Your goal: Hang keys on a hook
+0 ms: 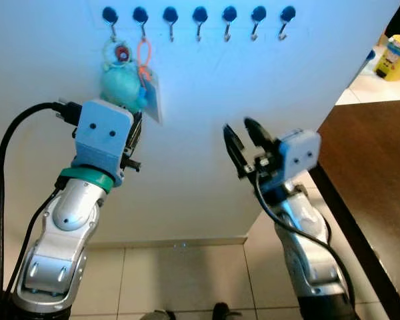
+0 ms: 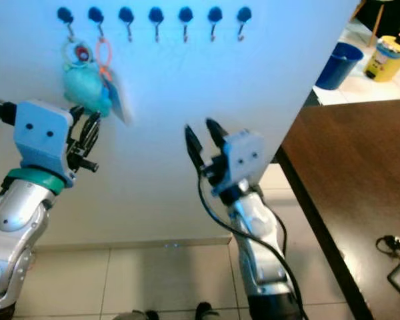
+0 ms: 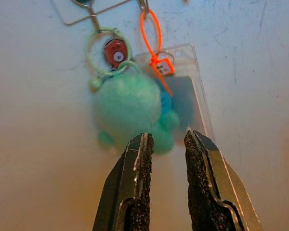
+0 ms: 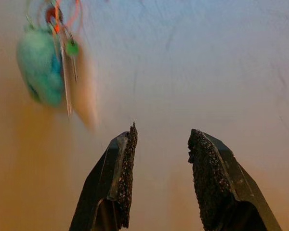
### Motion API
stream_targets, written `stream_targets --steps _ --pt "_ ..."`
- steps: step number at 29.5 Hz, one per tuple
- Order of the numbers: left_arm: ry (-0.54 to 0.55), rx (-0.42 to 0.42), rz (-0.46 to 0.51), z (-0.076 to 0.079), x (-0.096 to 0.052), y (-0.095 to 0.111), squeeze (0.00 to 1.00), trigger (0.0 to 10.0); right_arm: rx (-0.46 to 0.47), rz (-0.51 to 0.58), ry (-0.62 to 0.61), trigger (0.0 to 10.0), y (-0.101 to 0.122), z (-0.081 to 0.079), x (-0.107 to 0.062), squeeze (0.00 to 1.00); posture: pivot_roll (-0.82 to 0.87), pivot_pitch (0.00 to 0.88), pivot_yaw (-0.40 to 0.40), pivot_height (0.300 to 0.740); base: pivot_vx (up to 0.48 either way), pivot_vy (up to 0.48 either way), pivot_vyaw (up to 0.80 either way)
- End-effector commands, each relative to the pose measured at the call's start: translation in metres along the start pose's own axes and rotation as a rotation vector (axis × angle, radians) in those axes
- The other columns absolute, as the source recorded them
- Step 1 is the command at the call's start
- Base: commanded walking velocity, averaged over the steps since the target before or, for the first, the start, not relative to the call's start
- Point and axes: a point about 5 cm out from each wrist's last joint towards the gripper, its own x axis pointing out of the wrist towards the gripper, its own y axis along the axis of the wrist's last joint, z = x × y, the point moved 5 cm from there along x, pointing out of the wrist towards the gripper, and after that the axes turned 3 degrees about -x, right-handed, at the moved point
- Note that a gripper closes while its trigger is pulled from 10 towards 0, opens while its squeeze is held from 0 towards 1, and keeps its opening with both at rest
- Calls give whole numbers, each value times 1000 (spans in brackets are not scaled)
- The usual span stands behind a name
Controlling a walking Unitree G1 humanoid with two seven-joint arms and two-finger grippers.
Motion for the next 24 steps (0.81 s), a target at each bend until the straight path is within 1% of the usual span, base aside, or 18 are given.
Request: stream_targets --steps 1,2,5,12,20,24 --pt "-10 15 -12 1 -2 -5 0 10000 -3 3 -15 10000 3 1 0 0 81 54 97 740 -319 0 0" --pt "-9 19 -8 1 -2 -6 0 10000 1 -1 -38 10000 4 5 -2 0 80 55 98 740 -322 0 0" --pt "-7 22 -5 1 -1 -6 0 10000 2 -3 -49 10000 4 7 -2 0 82 55 97 740 -322 0 0" --pt "-1 20 -3 1 -1 -6 0 10000 -3 -2 -41 10000 6 5 4 0 87 56 93 740 -319 0 0" --pt "3 18 -1 0 -1 -6 0 10000 3 -14 -43 10000 5 5 4 0 86 59 93 740 -314 0 0" --pt "10 -9 -9 0 0 -7 0 10000 11 -26 -48 10000 4 5 4 0 86 59 93 740 0 0 -122"
